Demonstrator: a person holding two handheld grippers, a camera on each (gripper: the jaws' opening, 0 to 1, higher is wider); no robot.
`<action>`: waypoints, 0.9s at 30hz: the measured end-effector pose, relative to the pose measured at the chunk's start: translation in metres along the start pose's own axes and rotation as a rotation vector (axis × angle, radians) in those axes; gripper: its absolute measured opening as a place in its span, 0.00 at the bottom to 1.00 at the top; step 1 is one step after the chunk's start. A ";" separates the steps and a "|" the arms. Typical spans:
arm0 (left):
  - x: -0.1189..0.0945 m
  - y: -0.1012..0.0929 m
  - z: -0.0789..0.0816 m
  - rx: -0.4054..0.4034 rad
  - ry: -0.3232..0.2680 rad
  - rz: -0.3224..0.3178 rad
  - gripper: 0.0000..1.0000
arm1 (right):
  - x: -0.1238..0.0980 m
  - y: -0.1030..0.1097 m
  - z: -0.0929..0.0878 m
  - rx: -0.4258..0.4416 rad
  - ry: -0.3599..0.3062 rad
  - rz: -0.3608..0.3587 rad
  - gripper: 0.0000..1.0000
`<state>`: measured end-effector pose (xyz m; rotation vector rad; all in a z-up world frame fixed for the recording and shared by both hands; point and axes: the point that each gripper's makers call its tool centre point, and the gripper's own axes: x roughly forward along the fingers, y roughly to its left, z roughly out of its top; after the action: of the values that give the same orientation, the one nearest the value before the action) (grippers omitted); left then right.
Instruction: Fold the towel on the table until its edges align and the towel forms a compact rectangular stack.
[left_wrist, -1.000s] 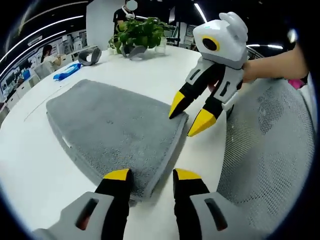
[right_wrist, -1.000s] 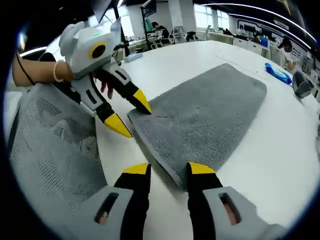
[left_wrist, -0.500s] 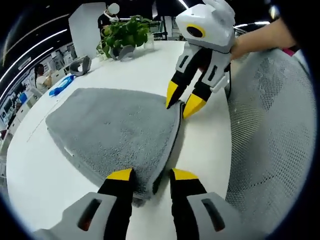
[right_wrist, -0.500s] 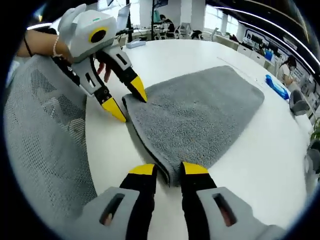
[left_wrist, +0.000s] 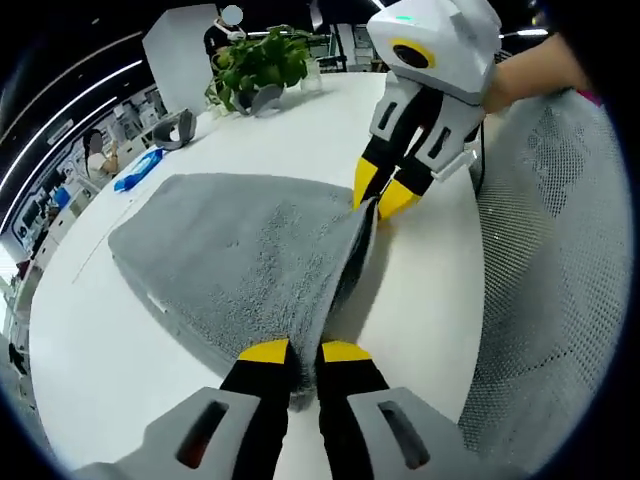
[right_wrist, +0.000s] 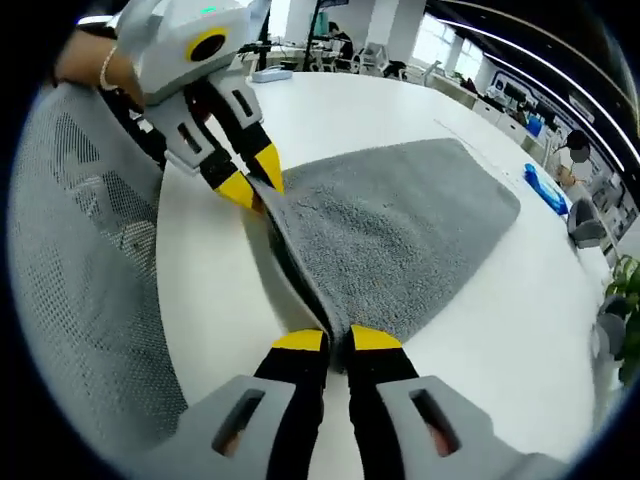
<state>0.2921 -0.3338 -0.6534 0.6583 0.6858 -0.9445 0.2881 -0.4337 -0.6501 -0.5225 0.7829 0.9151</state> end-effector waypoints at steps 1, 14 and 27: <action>0.000 -0.001 0.000 0.010 0.002 -0.001 0.08 | -0.002 0.000 0.000 0.000 0.001 0.004 0.04; -0.028 -0.004 0.008 -0.101 0.026 -0.071 0.08 | -0.026 0.015 0.013 0.108 -0.014 0.112 0.04; -0.074 -0.015 0.026 -0.076 0.029 -0.107 0.08 | -0.068 0.039 0.036 0.057 -0.009 0.171 0.04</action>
<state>0.2537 -0.3232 -0.5838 0.5740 0.7851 -1.0043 0.2431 -0.4225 -0.5770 -0.4055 0.8528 1.0493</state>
